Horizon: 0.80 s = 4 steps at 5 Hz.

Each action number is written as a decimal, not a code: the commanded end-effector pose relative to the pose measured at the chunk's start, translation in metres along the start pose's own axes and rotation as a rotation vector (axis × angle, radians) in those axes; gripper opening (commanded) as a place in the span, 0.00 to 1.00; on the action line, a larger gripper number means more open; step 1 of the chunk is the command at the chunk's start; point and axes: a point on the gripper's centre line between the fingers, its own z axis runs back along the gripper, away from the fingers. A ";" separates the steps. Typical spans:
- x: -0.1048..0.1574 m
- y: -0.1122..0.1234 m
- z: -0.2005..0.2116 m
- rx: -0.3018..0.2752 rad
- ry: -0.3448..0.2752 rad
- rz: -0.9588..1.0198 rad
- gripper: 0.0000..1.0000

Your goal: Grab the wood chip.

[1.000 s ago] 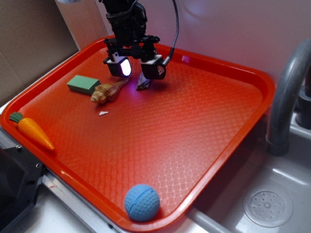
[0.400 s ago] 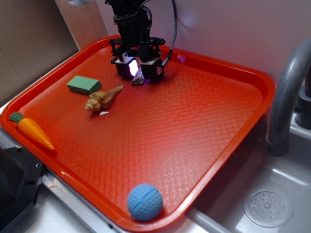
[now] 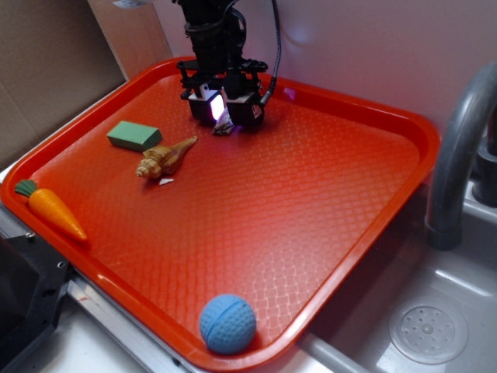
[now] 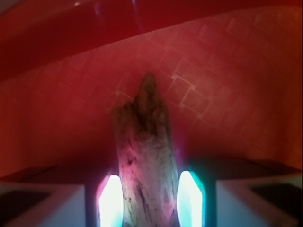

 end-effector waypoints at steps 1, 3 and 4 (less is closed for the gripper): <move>-0.031 -0.002 0.049 0.000 -0.112 -0.031 0.00; -0.081 0.006 0.109 0.099 -0.137 -0.090 0.00; -0.105 0.002 0.122 0.154 -0.150 -0.205 0.00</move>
